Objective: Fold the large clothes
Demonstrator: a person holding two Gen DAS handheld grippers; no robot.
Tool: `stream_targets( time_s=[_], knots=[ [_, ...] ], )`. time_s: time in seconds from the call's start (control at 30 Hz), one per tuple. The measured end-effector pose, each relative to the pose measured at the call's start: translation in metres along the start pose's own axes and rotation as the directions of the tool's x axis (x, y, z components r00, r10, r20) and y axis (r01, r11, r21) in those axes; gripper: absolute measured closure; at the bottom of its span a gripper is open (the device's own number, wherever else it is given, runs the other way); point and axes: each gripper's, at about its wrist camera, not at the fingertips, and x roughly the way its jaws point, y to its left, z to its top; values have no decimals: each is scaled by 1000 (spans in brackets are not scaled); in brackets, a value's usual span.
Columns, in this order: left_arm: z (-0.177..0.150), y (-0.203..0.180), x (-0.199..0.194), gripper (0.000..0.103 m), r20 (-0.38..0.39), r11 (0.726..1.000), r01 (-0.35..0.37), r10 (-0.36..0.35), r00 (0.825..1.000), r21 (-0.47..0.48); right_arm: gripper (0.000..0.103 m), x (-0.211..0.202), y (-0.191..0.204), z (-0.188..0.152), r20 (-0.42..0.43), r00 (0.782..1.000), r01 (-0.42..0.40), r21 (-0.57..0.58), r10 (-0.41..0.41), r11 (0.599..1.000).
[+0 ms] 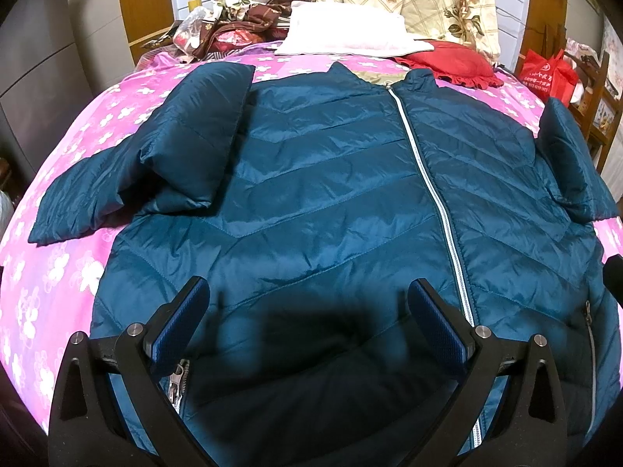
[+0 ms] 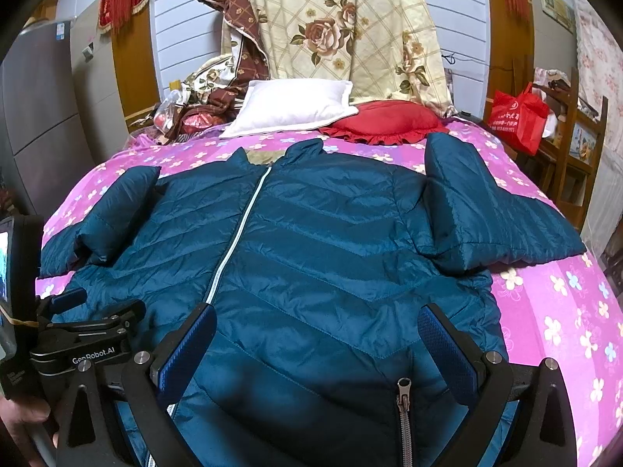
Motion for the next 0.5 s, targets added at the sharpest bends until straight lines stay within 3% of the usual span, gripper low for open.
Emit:
stream_targets(
  time_s=[0.5],
  knots=[
    [0, 1, -3, 1, 31, 1000, -18, 18, 999, 6, 1, -3, 1, -2, 30, 999, 15, -6, -15, 1000]
  ],
)
